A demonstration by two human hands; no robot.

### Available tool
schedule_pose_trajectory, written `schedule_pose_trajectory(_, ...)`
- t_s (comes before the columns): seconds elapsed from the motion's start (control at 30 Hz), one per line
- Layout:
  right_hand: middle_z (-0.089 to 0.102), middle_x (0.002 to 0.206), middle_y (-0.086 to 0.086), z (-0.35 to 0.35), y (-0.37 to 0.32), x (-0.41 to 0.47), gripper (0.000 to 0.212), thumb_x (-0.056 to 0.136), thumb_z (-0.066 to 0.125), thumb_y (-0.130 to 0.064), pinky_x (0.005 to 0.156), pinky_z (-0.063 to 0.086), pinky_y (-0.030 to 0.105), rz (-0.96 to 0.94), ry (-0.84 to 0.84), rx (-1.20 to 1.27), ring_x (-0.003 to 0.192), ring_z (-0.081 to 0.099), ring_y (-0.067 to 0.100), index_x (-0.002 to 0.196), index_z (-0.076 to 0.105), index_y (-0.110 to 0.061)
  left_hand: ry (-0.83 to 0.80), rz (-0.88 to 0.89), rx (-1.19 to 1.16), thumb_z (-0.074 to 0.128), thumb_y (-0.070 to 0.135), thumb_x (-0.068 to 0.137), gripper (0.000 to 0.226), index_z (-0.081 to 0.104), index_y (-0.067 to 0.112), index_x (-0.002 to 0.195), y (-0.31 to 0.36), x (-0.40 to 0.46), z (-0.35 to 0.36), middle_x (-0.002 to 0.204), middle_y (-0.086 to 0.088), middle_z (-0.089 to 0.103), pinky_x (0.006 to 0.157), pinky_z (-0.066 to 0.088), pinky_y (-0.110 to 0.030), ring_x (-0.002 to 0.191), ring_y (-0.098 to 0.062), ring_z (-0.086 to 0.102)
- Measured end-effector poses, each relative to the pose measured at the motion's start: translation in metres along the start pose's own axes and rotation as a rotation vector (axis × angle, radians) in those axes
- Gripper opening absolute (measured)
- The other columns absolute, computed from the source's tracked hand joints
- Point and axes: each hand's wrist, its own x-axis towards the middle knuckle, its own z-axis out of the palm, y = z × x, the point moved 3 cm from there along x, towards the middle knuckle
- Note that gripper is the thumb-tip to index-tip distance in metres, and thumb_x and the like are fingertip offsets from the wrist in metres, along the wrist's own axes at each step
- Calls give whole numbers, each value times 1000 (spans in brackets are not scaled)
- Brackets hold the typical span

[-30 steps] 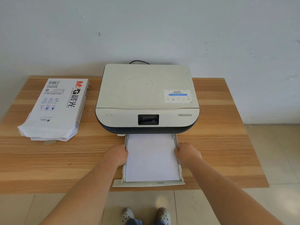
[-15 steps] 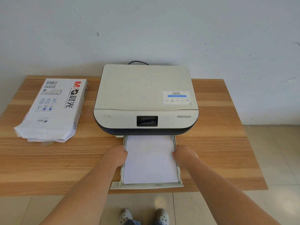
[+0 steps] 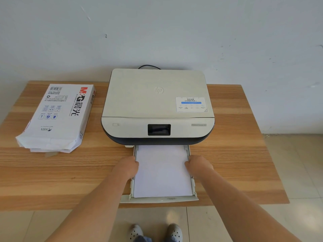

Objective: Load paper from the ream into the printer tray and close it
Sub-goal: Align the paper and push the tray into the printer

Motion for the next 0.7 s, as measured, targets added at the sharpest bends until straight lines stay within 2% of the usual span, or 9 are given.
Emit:
schedule_pose_trajectory(0.13,59,92,4,1,-2,-1,29,89,35,-21,65,48,29,10,9,2,82,61,24,106,58,-13,6,17,32,35,22,98,26,57,8,104,2,0,1,102,-10,61,72,45,-28,86,-19,55)
schedule_pose_trajectory(0.5,56,90,5,3,-7,-4,31,92,36,-22,66,47,31,33,48,-33,82,59,24,108,59,-11,27,25,56,36,20,98,28,57,8,113,2,0,3,109,-10,62,74,45,-27,95,-21,59)
schedule_pose_trajectory(0.7,58,92,3,2,-5,-6,30,90,35,-20,64,45,30,36,52,-26,81,58,23,109,58,-14,36,44,38,35,22,98,28,58,10,111,-1,-1,3,101,-6,61,68,42,-25,88,-17,57)
